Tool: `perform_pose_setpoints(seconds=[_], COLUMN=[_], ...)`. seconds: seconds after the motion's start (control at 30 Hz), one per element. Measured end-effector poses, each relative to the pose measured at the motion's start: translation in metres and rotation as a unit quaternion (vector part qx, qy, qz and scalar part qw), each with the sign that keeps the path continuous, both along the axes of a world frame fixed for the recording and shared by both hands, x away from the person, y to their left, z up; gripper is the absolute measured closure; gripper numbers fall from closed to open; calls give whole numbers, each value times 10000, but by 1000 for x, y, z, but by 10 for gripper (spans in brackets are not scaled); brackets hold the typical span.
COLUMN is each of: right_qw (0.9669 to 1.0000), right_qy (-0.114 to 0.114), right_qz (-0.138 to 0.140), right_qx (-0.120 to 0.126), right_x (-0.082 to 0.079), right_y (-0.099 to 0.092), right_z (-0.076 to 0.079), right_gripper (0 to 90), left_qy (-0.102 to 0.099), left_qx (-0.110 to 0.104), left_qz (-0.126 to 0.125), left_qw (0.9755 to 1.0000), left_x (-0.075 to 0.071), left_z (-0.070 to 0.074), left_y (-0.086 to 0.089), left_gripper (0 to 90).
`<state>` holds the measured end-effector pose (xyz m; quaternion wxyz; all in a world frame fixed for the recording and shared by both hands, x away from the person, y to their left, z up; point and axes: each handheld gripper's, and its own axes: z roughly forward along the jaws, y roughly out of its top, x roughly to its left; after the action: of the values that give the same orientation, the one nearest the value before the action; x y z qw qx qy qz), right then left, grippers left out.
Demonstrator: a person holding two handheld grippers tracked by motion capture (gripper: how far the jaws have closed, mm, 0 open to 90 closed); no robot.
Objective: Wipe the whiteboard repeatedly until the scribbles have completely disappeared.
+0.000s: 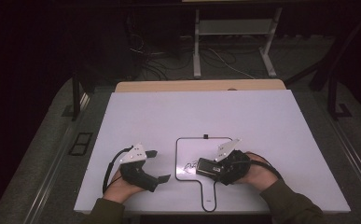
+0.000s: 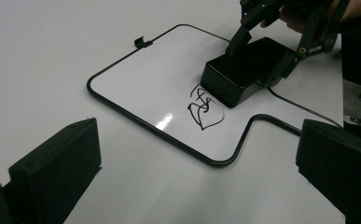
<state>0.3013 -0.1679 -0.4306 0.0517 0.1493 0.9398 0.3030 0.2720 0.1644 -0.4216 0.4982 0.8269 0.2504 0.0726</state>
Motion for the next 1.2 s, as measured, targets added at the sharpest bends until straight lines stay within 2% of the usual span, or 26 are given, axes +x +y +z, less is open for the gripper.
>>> perform_pose_setpoints(seconds=[0.33,0.43,0.67,0.8,0.9,0.93,0.97,1.1,1.2], right_qw=[9983,9970,9948,9958,9975,9981,9985,9998,10000], right_qy=[-37,39,86,67,50,-21,32,-49,-9], right_qz=[-574,-771,-1013,-914,-703,-605,-540,-178,-17], right_qx=[-14,42,102,60,-3,-67,-31,-74,-52], right_x=[22,27,36,31,22,19,15,1,-9], right_y=[-27,-33,-42,-39,-31,-28,-24,-12,-5], right_z=[-1,-1,-2,-1,0,0,0,0,1], right_gripper=[388,388,388,389,388,388,388,388,388], left_qy=[8,6,3,8,9,9,7,6,5], left_qx=[-13,-13,0,-9,-12,-13,-11,-12,-7], left_qz=[4,2,5,3,3,5,3,-1,-6], left_qw=[10000,10000,10000,10000,10000,10000,10000,10000,10000], left_x=[0,0,0,0,0,0,0,0,0], left_z=[0,0,0,0,0,0,0,0,0], left_y=[-1,0,0,0,-1,-1,-1,-1,-1], left_gripper=[0,0,0,0,0,0,0,0,0])
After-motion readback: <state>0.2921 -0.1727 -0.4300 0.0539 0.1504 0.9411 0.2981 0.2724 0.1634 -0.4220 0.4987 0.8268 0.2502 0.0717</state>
